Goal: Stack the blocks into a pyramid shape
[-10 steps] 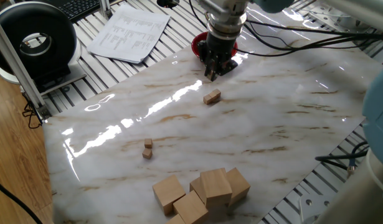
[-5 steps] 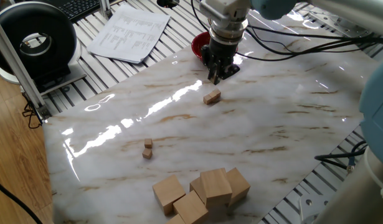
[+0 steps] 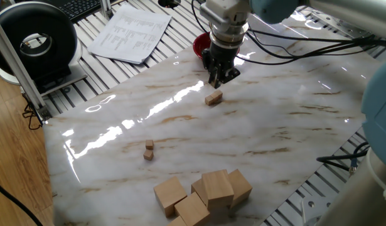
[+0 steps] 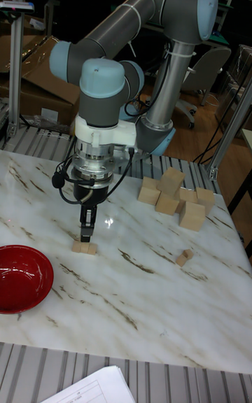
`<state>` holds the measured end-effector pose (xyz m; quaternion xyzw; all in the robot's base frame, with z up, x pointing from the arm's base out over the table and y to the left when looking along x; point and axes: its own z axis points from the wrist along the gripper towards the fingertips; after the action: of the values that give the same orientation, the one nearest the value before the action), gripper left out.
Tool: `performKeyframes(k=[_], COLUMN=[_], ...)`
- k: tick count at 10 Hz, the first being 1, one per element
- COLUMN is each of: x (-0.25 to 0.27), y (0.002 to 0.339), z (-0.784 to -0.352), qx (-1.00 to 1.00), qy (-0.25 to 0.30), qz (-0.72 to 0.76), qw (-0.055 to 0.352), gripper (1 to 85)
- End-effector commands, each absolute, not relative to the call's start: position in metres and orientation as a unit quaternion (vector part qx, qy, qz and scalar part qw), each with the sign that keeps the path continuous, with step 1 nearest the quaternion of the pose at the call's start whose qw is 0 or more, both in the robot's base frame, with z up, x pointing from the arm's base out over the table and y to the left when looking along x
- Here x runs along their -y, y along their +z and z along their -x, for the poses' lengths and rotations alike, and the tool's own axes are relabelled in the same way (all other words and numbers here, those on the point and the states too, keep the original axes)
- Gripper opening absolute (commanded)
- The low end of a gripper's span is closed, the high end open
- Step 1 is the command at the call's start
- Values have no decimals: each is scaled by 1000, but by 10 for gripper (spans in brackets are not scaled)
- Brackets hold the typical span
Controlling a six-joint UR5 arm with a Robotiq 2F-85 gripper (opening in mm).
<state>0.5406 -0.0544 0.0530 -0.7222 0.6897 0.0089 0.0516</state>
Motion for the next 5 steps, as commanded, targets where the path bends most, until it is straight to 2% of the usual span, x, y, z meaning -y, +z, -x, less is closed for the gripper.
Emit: performKeyframes(k=[1,5], x=[55,53], y=[51,51], z=[-542,-546], qx=[-686,-686], qy=[8,2], qz=[725,725], qw=[55,60], gripper=[10,10])
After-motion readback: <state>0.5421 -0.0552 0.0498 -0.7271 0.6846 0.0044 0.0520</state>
